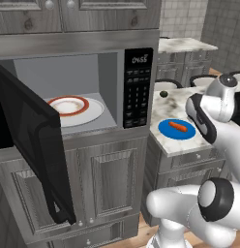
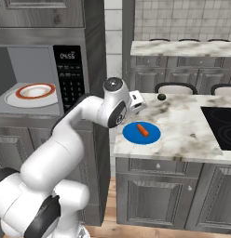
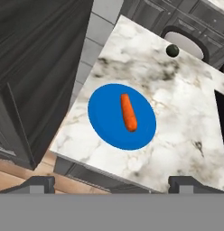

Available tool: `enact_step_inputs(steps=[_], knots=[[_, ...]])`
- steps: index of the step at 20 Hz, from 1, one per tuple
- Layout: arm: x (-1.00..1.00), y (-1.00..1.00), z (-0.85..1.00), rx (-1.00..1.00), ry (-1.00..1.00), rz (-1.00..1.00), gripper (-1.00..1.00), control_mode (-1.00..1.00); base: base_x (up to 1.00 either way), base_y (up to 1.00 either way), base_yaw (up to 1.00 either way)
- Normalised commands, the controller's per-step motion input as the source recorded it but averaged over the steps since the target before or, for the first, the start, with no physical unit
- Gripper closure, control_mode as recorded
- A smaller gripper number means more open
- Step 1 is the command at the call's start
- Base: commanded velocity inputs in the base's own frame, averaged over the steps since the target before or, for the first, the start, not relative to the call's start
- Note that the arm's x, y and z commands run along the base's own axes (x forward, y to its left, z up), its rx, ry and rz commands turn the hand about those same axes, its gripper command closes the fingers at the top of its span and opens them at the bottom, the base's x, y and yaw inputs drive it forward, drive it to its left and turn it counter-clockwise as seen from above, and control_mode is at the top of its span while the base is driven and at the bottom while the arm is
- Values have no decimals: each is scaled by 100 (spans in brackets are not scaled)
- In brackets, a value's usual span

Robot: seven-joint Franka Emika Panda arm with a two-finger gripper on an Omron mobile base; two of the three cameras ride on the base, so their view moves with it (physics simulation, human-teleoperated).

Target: Pick the carrot from the counter and place it in the microwave. Then turn on the microwave.

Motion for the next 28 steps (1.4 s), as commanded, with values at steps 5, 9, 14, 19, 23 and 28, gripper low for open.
enact_step_inputs(steps=[5, 9, 14, 19, 23, 28], knots=[[16, -5, -14, 0, 0, 0, -100, -100, 0, 0, 0], [15, -5, -14, 0, 0, 0, -100, -100, 0, 0, 0], [15, -3, -14, 0, 0, 0, -100, -100, 0, 0, 0], [15, -4, -11, 0, 1, 0, -100, -100, 0, 0, 0], [16, -5, -10, 0, 1, 0, -100, -100, 0, 0, 0], [16, -5, -10, 0, 0, 0, -100, -100, 0, 0, 0]])
